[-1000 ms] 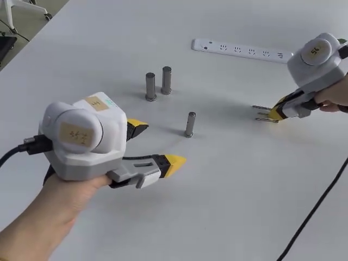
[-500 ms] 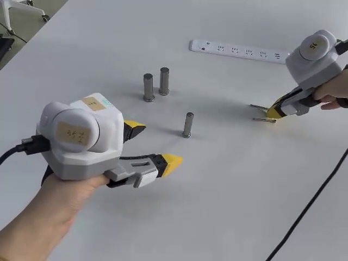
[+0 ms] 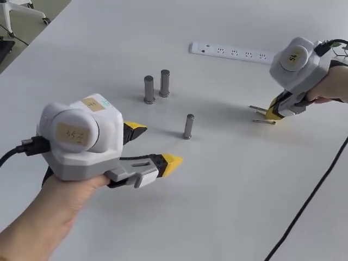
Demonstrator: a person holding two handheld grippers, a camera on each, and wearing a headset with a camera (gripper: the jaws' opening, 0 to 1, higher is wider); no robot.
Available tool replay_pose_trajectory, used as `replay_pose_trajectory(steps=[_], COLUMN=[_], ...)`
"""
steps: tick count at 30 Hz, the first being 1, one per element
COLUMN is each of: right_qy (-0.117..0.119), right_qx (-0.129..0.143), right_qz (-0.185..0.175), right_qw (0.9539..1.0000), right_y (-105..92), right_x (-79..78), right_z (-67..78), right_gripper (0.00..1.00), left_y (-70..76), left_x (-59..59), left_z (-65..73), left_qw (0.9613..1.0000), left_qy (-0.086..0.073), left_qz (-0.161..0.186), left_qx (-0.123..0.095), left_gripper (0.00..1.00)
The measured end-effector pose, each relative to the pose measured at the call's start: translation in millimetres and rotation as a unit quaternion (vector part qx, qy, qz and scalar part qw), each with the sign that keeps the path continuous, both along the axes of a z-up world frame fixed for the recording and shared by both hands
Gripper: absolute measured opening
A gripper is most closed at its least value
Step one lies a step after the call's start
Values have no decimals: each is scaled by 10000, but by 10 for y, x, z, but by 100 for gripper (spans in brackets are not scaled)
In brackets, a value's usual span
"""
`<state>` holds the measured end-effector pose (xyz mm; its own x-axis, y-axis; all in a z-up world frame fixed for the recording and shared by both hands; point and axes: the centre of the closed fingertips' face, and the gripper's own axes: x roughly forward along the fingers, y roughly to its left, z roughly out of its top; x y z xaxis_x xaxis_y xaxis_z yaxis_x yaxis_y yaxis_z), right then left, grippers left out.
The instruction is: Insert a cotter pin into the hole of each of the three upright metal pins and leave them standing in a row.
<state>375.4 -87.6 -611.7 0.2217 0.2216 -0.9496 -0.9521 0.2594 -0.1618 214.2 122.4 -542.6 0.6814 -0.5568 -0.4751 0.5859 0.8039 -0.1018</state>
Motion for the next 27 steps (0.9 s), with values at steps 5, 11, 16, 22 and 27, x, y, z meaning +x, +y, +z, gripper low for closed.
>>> replay_pose_trajectory(steps=[5,11,16,22,27], right_qy=[-111,-188,-224,-252,-332], right_qx=[79,279,626,862,918], right_qz=[74,261,589,757,1167], right_qw=[9999,9991,9960,9931,9884], right_y=[24,105,252,401,509], right_x=[-112,-304,-436,-728,-838], right_z=[86,266,363,443,483], right_gripper=[0,0,0,0,0], left_y=[-23,-101,-184,-254,-306], left_x=[-7,-20,-74,-120,-147], left_z=[66,139,176,187,129], left_qw=[10000,9996,9992,9987,9981], left_qy=[-7,56,130,241,392], left_qz=[-47,-86,-164,-172,-181], left_qx=[-74,-266,-332,-405,-442], left_gripper=[49,42,40,39,37])
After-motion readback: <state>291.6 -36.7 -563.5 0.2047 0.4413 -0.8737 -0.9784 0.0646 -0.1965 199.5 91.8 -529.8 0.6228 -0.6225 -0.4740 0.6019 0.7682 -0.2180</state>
